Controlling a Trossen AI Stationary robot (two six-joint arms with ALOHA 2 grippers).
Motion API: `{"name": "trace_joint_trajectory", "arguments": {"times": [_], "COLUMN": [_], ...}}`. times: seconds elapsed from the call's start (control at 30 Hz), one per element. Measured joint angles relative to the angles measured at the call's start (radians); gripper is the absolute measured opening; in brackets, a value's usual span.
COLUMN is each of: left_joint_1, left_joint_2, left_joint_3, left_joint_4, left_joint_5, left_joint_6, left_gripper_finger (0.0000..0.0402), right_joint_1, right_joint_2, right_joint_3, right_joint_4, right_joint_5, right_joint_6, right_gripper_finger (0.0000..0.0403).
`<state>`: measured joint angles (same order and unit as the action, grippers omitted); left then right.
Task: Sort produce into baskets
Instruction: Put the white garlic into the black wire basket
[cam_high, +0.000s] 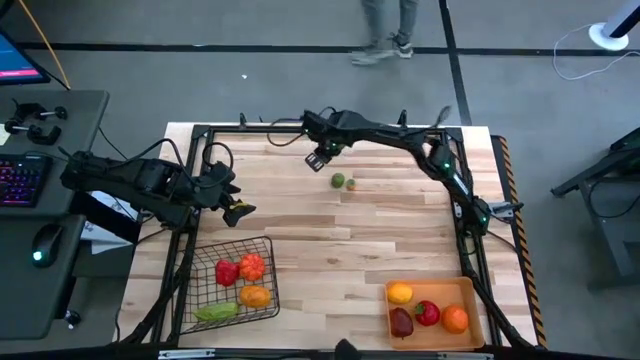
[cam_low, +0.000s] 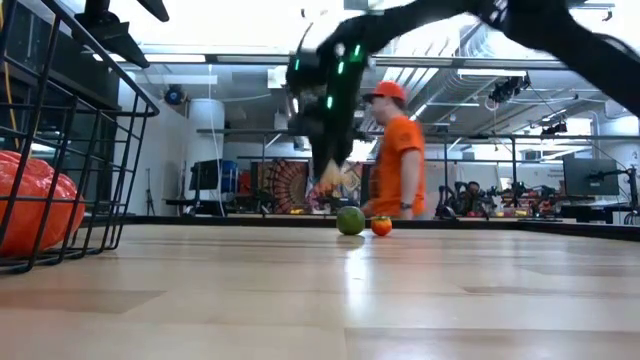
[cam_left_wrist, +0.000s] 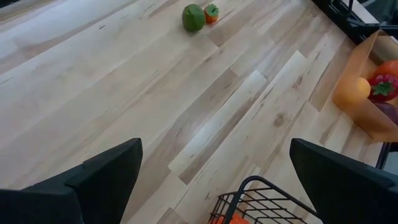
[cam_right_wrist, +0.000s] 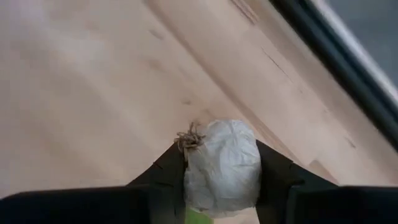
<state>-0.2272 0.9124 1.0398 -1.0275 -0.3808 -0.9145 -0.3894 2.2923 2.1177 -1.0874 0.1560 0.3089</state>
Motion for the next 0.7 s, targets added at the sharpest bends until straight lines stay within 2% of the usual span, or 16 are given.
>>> {"name": "trace_joint_trajectory", "arguments": {"times": [0.2, 0.37, 0.6, 0.7], "left_joint_1": [0.0, 0.001, 0.027, 0.054], "left_joint_2": [0.0, 0.0, 0.0, 0.0], "left_joint_3": [0.0, 0.0, 0.0, 0.0], "left_joint_4": [0.0, 0.0, 0.007, 0.01], "left_joint_5": [-0.003, -0.037, -0.097, -0.103], "left_joint_6": [0.0, -0.033, -0.05, -0.029], "left_gripper_finger": [0.0395, 0.0395, 0.0395, 0.0395], "right_joint_1": [0.079, 0.193, 0.397, 0.47], "right_joint_2": [-0.177, -0.287, -0.316, -0.304], "right_joint_3": [-0.029, -0.028, -0.029, -0.071], "right_joint_4": [-0.072, -0.157, -0.177, -0.063], "right_joint_5": [0.014, 0.054, 0.042, -0.006], "right_joint_6": [-0.073, -0.056, -0.001, 0.003], "right_gripper_finger": [0.012, 0.0134, 0.0127, 0.0127]}}
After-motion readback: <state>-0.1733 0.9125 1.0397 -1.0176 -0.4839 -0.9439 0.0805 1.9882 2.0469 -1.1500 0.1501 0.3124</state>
